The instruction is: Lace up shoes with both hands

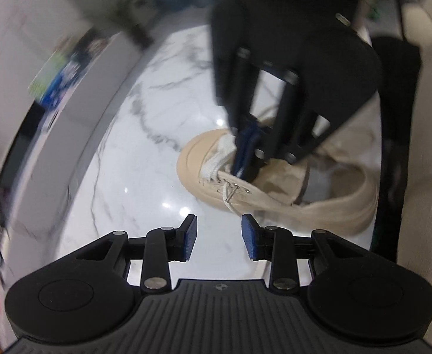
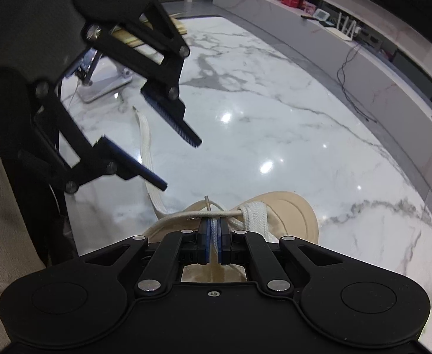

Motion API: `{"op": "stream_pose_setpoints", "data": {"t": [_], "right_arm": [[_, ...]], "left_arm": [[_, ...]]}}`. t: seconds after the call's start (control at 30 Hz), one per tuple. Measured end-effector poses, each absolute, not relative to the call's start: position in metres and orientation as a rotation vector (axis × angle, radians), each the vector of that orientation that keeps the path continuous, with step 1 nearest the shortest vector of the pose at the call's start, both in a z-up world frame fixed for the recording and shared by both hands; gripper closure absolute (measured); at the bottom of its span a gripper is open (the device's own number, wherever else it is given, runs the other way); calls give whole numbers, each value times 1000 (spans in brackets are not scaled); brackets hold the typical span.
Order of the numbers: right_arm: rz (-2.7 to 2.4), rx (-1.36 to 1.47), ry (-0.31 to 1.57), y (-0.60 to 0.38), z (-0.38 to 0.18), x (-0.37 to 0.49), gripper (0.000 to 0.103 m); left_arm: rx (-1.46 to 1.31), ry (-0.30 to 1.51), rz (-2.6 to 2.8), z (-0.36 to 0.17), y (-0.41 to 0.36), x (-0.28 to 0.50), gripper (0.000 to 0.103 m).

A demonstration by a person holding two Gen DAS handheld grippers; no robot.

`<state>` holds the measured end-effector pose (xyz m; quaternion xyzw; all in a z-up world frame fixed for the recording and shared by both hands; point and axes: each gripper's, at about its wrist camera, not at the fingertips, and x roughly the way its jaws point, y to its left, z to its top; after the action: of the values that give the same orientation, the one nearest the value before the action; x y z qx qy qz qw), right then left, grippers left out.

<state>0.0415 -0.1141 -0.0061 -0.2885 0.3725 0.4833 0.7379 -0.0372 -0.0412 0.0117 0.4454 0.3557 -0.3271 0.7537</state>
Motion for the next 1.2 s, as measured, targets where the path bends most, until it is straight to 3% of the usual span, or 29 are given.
{"op": "stream_pose_setpoints", "data": {"t": [0.5,0.63,0.97,1.07,1.2], "right_arm": [[1088,-536,831,-125,-10,50,100],[1099,-534,834,-124,-15,52,100],[1110,-494,844,-131,-15,57,100],[1106,-483,848,-133,-17,57,100],[1096,-487,844,-134,-17,54,99]], "left_arm": [[1171,756,-870,-13,-60,-19,77],[1218,755,-916,-20,-61,-11,84],[1241,758,-926,-33,-68,3,90],[1226,764,-912,-35,-71,6,99],[1207,770,-894,-39,-74,11,100]]}}
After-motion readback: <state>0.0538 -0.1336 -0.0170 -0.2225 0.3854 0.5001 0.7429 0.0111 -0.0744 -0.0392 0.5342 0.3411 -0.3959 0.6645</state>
